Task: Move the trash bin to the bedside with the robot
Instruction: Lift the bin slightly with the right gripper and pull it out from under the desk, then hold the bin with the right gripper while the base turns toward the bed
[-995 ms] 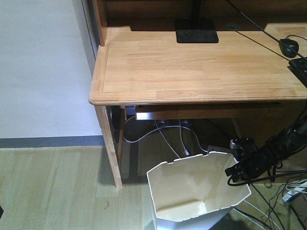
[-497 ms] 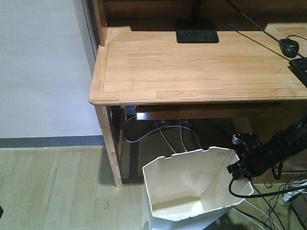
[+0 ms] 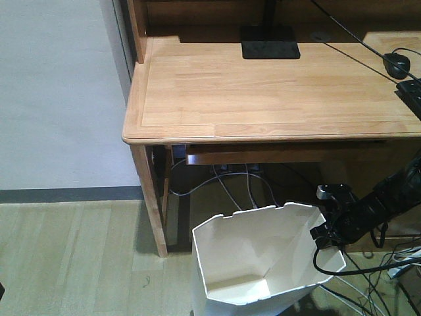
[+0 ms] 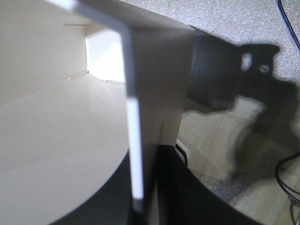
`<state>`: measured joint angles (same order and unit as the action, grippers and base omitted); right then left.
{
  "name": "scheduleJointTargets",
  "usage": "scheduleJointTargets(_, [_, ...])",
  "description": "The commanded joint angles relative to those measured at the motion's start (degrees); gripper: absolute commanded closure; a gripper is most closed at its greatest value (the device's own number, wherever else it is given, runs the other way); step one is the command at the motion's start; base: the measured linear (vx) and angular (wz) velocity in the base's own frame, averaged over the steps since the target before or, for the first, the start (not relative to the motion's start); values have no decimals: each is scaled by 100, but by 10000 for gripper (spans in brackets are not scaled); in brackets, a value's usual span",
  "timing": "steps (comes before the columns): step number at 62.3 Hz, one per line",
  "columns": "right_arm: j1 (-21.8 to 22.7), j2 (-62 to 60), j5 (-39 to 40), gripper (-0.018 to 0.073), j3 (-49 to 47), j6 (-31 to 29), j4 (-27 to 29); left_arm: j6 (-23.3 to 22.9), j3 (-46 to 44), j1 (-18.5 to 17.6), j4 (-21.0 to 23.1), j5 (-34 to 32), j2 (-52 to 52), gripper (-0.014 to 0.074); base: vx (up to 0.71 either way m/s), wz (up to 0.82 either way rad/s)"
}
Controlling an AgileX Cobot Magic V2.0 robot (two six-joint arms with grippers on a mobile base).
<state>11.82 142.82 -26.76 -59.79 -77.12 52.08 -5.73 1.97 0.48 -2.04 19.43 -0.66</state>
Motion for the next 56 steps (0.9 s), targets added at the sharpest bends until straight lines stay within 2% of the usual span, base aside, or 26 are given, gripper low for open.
scheduleJointTargets(1, [16, -430, -911, 561, -35, -28, 200, -25, 19, -4, 13, -418, 102, 603, 0, 0])
scheduleJointTargets(35, [16, -430, -911, 561, -35, -35, 200, -25, 19, -4, 13, -418, 102, 603, -1, 6])
scheduleJointTargets(56, [16, -430, -903, 561, -35, -35, 200, -25, 19, -4, 13, -418, 102, 603, -4, 44])
